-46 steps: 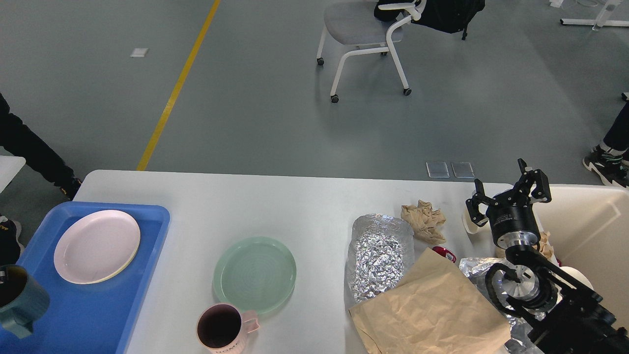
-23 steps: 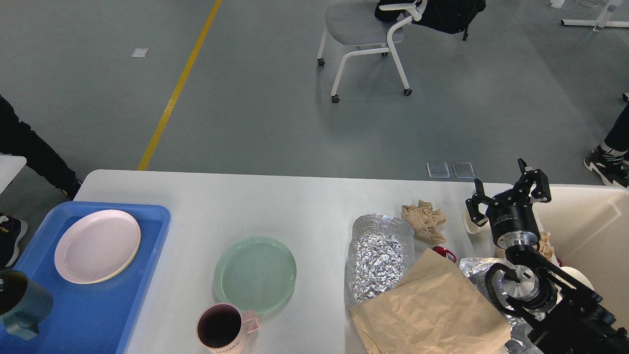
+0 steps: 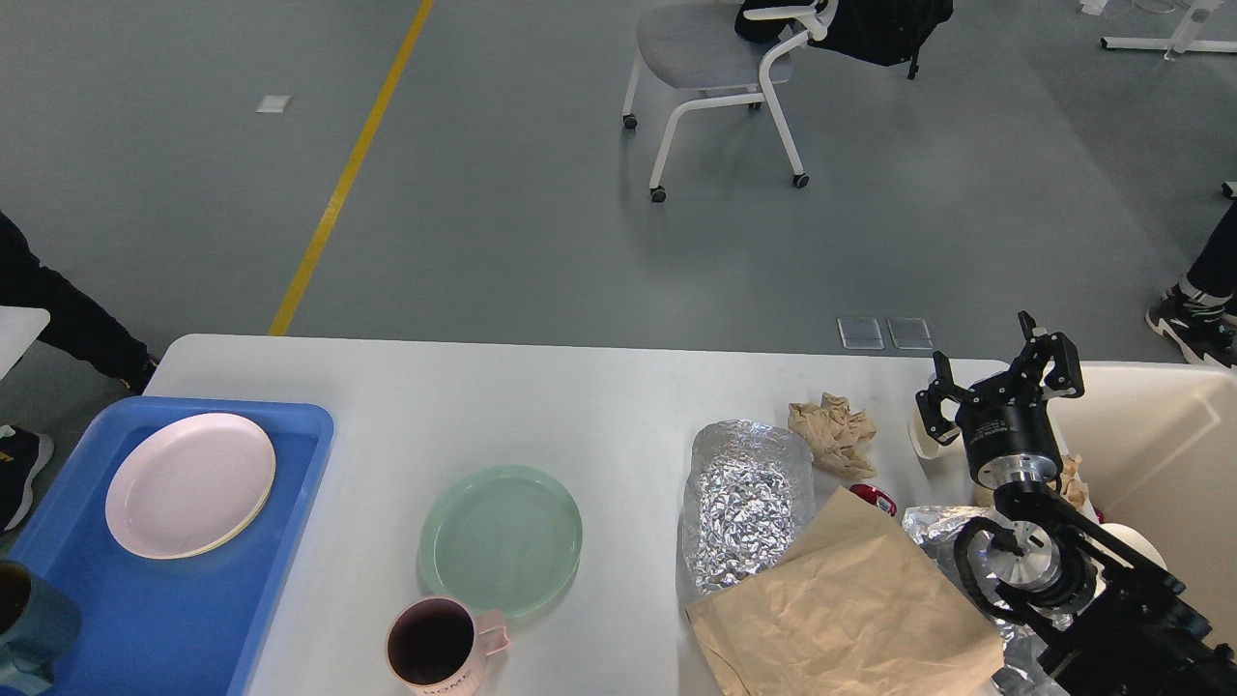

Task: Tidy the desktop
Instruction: 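Lower the mug into the tray corner nearest the robot and release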

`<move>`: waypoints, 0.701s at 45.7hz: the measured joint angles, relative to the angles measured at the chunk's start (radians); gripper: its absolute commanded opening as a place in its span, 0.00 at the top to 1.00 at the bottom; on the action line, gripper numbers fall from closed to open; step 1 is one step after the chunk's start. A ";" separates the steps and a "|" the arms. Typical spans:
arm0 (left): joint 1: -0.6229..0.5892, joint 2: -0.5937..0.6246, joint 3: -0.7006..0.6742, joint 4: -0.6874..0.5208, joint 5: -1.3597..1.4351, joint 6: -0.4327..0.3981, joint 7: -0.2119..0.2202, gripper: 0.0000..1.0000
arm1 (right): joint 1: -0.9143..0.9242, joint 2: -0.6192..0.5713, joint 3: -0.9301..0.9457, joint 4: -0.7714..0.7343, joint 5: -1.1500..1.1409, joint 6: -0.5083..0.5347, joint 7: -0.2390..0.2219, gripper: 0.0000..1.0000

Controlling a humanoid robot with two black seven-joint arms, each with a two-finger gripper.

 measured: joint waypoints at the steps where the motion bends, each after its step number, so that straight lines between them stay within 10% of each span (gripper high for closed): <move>1: 0.001 0.000 -0.002 0.000 -0.002 0.002 0.000 0.57 | 0.000 0.000 0.000 0.000 0.000 0.000 0.000 0.00; 8: 0.003 0.000 -0.007 0.000 -0.040 0.027 -0.003 0.20 | 0.000 0.000 0.000 0.000 0.000 0.000 0.000 0.00; 32: -0.027 0.026 0.011 -0.037 -0.126 0.017 0.003 0.06 | 0.000 0.000 0.000 0.000 0.000 0.000 0.000 0.00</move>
